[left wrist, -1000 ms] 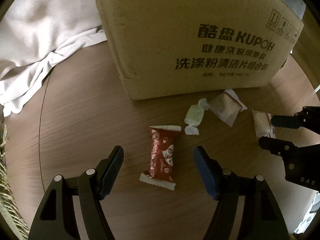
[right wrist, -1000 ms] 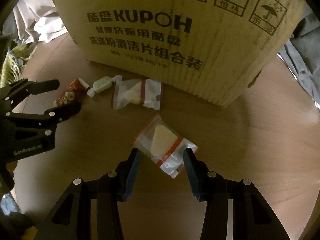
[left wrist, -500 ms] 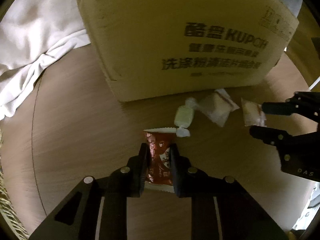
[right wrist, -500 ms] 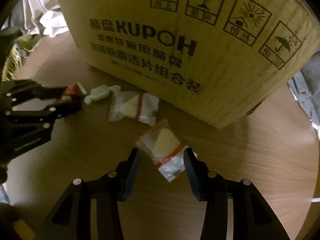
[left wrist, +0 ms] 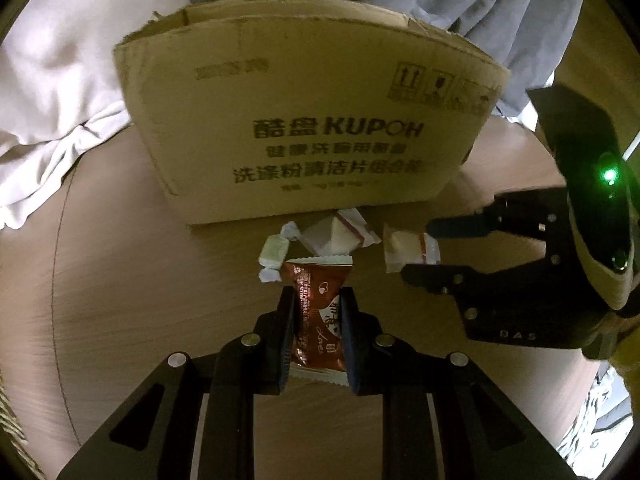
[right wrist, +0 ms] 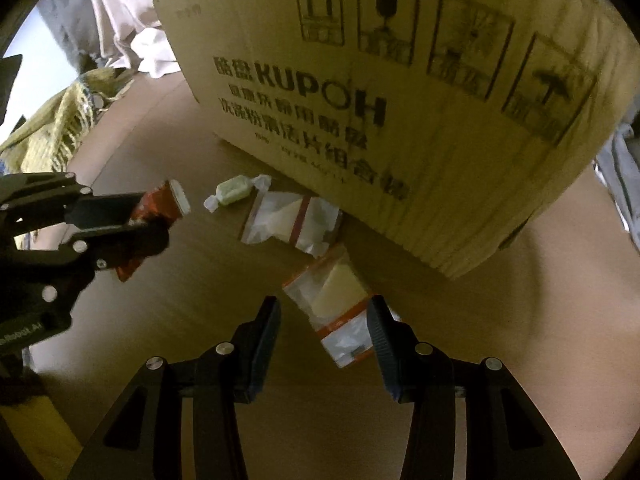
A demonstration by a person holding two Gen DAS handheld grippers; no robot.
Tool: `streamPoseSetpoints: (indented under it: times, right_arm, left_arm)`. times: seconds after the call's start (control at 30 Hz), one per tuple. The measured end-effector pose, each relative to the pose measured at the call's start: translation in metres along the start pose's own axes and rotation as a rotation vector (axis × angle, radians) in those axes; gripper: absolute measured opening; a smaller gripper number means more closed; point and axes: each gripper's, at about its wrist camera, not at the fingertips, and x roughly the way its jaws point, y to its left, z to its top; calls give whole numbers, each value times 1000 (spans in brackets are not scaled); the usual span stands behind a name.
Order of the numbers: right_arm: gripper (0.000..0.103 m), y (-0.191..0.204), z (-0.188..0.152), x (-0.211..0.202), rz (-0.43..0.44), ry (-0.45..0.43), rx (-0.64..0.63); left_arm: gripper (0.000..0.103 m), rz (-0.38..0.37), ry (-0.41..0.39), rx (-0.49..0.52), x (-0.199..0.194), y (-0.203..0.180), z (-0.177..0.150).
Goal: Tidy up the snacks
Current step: 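Grasp the red packet with the left tool while the right tool grasps a cream pastry packet, then carry both packets over the box and open both tools to drop them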
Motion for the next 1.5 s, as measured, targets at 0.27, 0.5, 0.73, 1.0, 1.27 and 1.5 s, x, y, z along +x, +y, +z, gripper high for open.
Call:
streamPoseSetpoints:
  times: [0.27, 0.5, 0.73, 1.0, 1.27, 1.5]
  right_arm:
    - [67, 11, 2, 6, -54, -3, -152]
    - [67, 20, 6, 26, -62, 32, -194]
    - [46, 20, -3, 20, -45, 25, -132]
    - [41, 30, -16, 6, -90, -29, 7]
    - [41, 52, -27, -43, -106, -158, 94]
    - [41, 57, -23, -99, -141, -297, 131]
  left_arm:
    - [22, 14, 15, -3, 4, -6, -4]
    - [22, 25, 23, -7, 8, -9, -7]
    - [22, 18, 31, -24, 14, -11, -8]
    - [22, 22, 8, -22, 5, -12, -9]
    - [22, -6, -60, -1, -32, -19, -7]
    - [22, -36, -157, 25, -78, -25, 8]
